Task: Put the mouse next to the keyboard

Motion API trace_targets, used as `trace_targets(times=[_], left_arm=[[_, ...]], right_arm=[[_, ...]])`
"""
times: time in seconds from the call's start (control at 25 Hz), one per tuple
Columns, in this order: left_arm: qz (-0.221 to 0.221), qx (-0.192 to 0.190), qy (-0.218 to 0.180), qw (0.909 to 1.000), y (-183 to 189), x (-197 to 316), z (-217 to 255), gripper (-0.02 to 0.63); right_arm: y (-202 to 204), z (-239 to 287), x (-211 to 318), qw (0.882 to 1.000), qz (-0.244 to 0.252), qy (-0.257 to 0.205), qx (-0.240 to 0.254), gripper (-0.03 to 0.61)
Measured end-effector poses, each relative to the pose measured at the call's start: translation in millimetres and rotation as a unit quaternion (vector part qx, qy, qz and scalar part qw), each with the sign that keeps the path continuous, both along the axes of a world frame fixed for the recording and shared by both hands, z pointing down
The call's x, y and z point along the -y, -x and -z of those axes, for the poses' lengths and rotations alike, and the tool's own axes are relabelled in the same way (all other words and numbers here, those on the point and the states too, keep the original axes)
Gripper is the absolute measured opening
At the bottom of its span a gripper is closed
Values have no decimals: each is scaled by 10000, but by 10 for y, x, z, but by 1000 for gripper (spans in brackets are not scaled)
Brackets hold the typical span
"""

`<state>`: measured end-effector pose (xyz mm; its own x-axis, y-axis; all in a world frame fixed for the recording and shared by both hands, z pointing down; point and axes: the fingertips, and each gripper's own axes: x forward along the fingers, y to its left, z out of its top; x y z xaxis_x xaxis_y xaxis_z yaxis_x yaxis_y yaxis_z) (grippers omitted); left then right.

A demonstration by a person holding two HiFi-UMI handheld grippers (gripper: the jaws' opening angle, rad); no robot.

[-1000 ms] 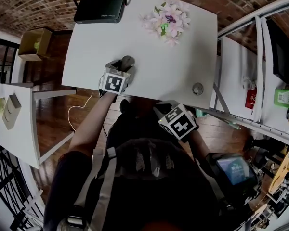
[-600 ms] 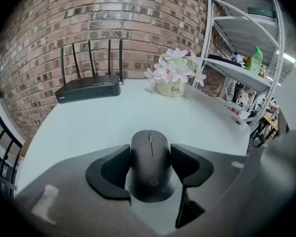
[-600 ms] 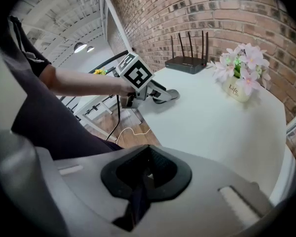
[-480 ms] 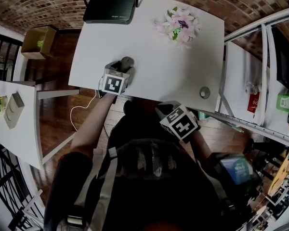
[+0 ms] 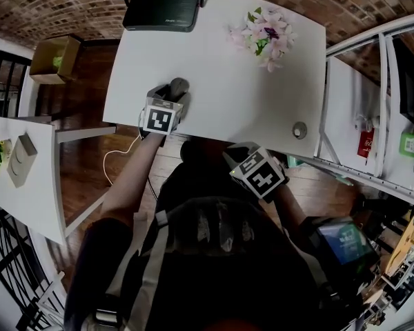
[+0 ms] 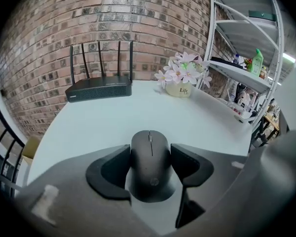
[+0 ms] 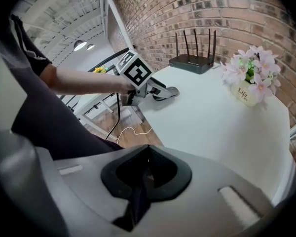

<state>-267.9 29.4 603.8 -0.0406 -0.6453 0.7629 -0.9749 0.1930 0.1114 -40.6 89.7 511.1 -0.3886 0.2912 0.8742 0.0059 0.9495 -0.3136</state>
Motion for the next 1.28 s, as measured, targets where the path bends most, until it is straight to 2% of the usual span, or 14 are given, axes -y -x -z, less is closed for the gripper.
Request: trace_targets(times=[0.2, 0.4, 0.64, 0.88, 1.08, 1.28], left_arm=[[207, 17, 32, 9998, 186, -148, -7, 265], [225, -37, -71, 9997, 298, -216, -5, 265], [392, 25, -37, 9992, 548, -447, -1, 265], [465, 26, -52, 9989, 689, -569, -1, 267], [683, 9, -120, 9976, 816, -686, -8, 266], [829, 23, -31, 9966, 996, -826, -3, 267]], right_arm=[[52, 4, -57, 10000, -4, -26, -50, 6], [59, 1, -114, 9998, -46, -86, -158, 6], [215, 15, -272, 9997, 111, -188, -114, 6], [291, 15, -373, 9997, 90, -165, -173, 6], [340, 12, -394, 9993, 275, -204, -147, 6], [372, -6, -412, 9995, 242, -116, -170, 6]])
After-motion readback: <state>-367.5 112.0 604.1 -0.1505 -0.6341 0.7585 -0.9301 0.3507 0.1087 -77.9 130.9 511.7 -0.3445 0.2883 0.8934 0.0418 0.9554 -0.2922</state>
